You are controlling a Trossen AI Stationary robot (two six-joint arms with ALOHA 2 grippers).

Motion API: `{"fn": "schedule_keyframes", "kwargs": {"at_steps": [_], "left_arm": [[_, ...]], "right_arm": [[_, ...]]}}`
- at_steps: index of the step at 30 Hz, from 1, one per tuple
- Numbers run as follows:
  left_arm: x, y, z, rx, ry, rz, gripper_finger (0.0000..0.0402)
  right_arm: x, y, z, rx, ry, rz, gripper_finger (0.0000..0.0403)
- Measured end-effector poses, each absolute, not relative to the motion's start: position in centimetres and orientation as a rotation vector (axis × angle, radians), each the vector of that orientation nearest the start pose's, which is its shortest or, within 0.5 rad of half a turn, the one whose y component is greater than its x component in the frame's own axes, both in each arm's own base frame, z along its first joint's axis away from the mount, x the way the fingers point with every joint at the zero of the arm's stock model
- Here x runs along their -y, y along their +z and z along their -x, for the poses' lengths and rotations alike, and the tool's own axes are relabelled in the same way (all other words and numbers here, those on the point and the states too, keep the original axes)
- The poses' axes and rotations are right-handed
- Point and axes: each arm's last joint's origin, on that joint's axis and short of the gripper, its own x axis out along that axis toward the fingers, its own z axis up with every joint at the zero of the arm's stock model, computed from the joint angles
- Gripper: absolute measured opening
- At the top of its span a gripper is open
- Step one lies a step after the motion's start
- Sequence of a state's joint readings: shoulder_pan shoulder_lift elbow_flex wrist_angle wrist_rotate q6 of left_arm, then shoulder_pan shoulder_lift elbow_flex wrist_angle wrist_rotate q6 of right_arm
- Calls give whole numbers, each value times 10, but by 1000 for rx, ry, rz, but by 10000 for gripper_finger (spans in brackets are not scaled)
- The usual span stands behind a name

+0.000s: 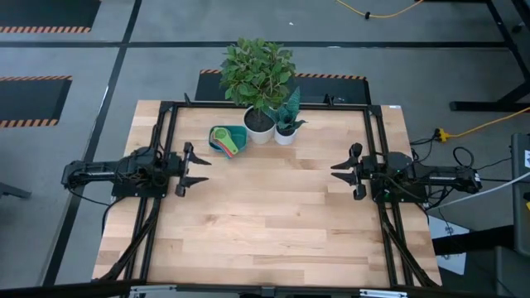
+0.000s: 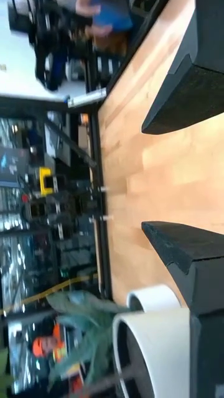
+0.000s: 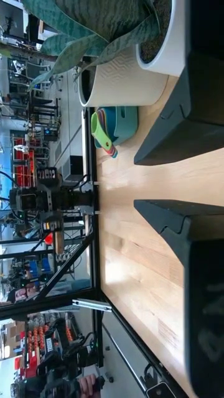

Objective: Nest measuring cups in basket
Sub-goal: Return to Home Position

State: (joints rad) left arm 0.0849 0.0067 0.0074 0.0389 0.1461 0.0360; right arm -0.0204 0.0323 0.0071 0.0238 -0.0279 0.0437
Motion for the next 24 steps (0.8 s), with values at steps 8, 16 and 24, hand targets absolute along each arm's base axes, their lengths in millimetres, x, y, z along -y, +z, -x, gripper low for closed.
{"fn": "schedule_keyframes", "kwargs": {"at_steps": [8, 16, 24], "left_arm": [[-5, 169, -97, 34, -29, -33, 235], [-5, 169, -97, 32, -30, -32, 235], [-5, 168, -97, 32, -30, -31, 235]], "right_arm": [[1, 166, -99, -1, 7, -44, 104], [1, 166, -99, -1, 7, -44, 104], [1, 166, -99, -1, 8, -44, 104]]}}
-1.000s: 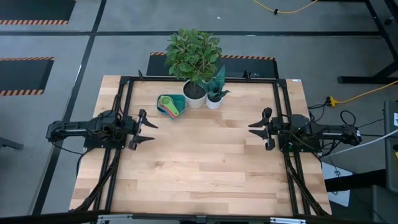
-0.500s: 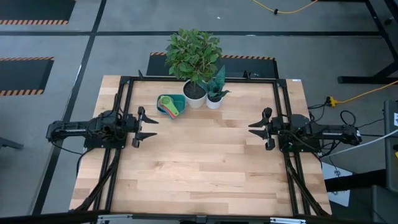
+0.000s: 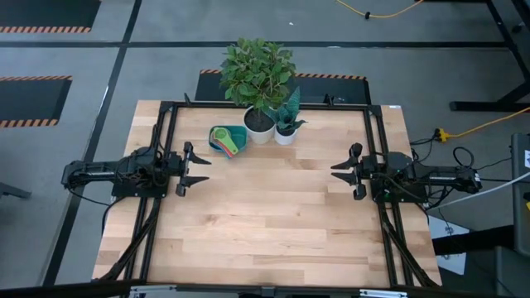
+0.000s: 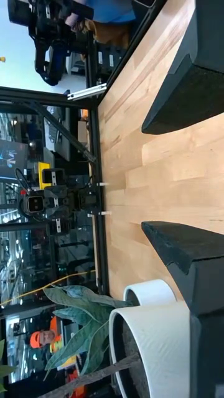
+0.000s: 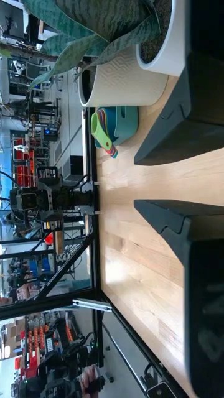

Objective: Nest measuring cups in basket
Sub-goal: Return to Home Position

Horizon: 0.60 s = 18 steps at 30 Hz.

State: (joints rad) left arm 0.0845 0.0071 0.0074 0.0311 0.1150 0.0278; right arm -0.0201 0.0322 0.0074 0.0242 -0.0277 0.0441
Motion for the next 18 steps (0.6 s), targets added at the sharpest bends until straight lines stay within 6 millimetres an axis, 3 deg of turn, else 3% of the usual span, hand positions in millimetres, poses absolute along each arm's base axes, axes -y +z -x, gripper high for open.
{"fn": "schedule_keyframes", "kwargs": {"at_steps": [18], "left_arm": [[-5, 170, -97, 45, -33, -34, 235]], "right_arm": [[1, 166, -99, 0, 7, -44, 104]]}}
